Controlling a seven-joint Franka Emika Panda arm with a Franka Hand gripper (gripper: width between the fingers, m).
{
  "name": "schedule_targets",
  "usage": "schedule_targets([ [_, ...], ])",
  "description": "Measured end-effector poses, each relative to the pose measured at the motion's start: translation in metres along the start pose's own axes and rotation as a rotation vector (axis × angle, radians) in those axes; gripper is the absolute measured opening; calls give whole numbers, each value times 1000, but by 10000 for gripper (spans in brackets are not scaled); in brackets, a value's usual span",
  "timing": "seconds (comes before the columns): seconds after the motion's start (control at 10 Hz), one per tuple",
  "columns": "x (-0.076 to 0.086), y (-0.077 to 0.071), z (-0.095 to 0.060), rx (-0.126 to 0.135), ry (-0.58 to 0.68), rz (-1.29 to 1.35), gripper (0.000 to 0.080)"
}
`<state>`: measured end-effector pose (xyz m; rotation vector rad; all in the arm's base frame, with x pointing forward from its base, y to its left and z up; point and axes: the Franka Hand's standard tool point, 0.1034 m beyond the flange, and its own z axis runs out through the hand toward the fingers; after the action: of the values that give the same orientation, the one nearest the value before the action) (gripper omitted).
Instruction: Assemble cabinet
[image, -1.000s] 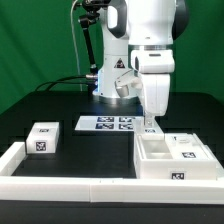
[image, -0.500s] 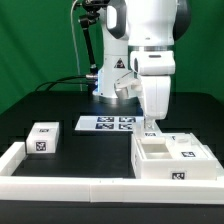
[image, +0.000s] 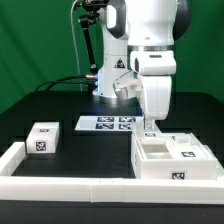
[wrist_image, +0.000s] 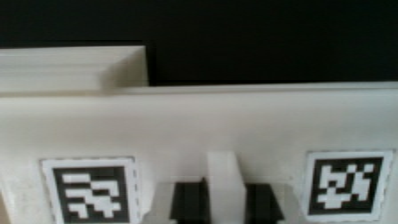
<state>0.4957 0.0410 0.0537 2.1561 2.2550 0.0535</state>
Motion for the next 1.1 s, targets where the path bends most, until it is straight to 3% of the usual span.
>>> schedule_targets([
  [0.2,1,6,0,-4,1,45,70],
  [0.6,1,36,-1,-5,-2,52,70],
  [1.1,0,37,-1,-1,-4,49,70],
])
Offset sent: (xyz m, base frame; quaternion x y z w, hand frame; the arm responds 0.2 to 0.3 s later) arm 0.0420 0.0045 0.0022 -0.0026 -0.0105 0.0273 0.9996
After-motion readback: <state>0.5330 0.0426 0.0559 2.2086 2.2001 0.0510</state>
